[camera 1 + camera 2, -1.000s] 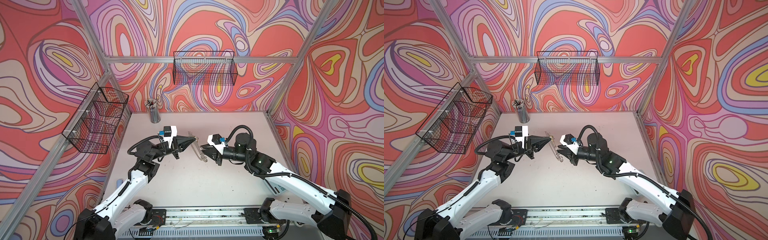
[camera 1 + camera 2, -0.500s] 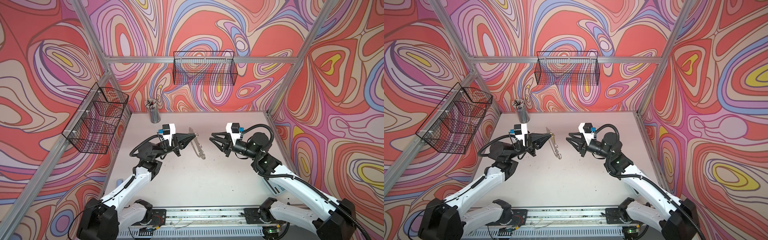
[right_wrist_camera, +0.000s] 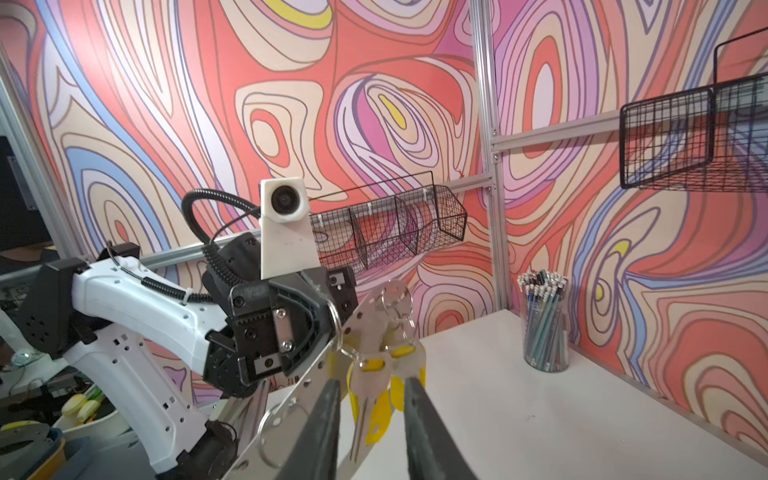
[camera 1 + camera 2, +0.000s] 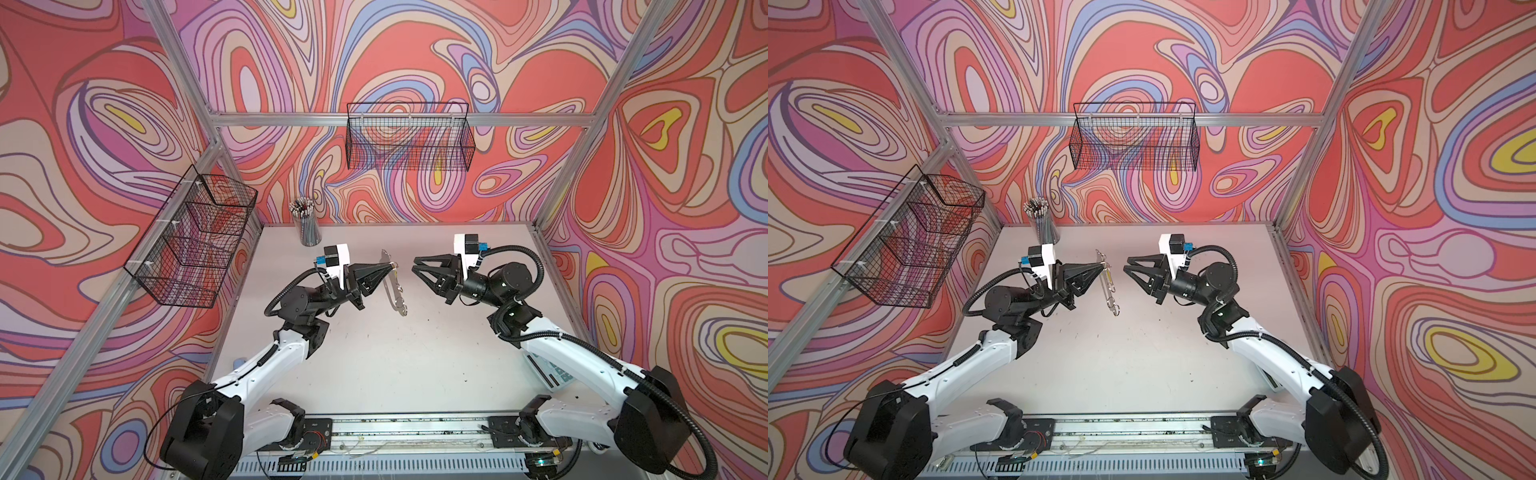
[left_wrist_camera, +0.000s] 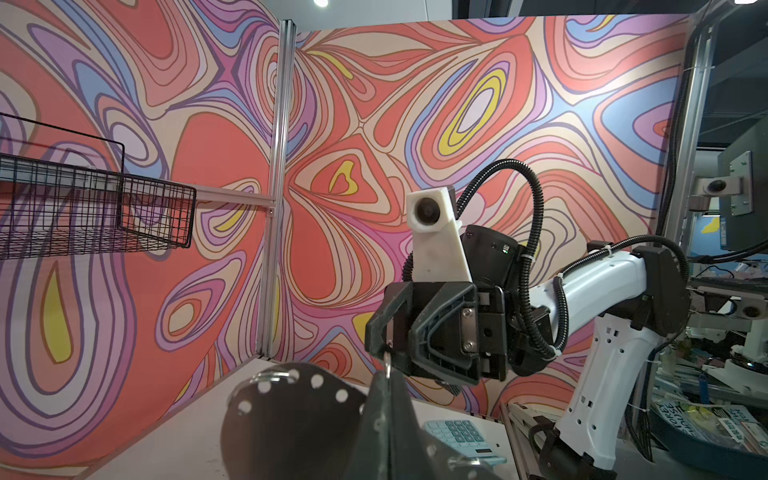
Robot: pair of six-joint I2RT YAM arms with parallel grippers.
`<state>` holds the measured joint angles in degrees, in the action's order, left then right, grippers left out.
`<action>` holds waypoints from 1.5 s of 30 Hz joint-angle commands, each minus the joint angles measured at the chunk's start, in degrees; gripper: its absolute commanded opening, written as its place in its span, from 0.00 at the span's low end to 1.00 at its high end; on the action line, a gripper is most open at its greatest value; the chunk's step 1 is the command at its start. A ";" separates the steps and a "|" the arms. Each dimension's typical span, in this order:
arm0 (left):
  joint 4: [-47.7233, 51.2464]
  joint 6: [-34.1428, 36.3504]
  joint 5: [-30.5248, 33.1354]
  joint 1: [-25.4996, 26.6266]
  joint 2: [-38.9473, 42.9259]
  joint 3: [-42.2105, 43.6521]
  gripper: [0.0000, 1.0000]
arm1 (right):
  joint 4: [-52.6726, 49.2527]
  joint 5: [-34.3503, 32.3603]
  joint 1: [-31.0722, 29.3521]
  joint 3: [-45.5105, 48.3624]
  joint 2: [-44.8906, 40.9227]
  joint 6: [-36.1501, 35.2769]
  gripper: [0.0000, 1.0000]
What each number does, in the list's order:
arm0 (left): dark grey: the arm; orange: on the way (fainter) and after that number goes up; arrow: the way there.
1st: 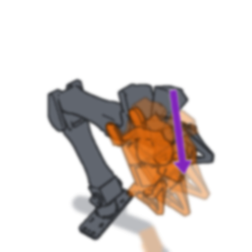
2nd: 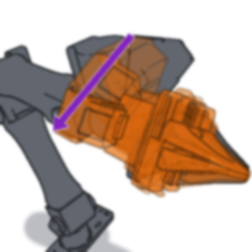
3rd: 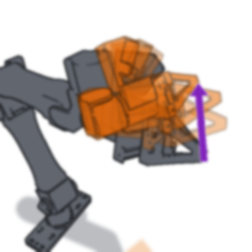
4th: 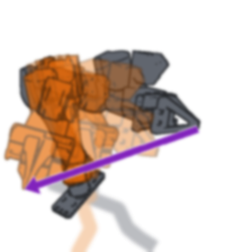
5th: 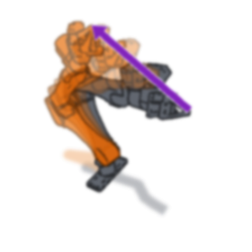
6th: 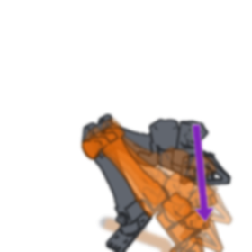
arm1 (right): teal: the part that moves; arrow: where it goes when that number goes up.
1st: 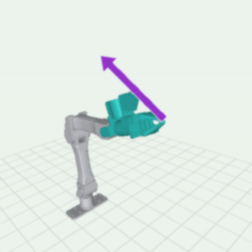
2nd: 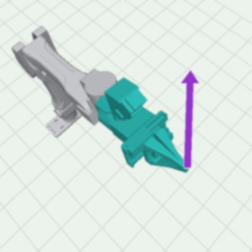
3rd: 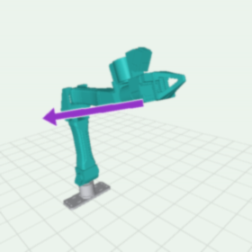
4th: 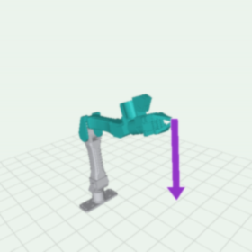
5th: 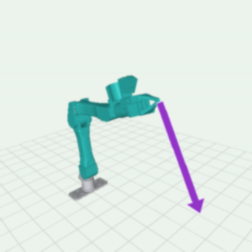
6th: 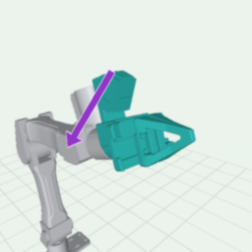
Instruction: Put the keys on the keyring
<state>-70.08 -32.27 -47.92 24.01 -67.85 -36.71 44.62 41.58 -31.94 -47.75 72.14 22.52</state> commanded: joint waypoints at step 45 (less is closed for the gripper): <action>1.13 0.53 -1.40 1.19 4.09 -0.03 0.16 | -8.41 5.44 -4.44 -6.75 4.26 -7.49 0.00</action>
<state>-68.95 -32.91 -48.16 25.45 -66.67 -36.58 46.96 46.96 -36.14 -52.25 78.02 21.17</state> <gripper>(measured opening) 0.112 0.049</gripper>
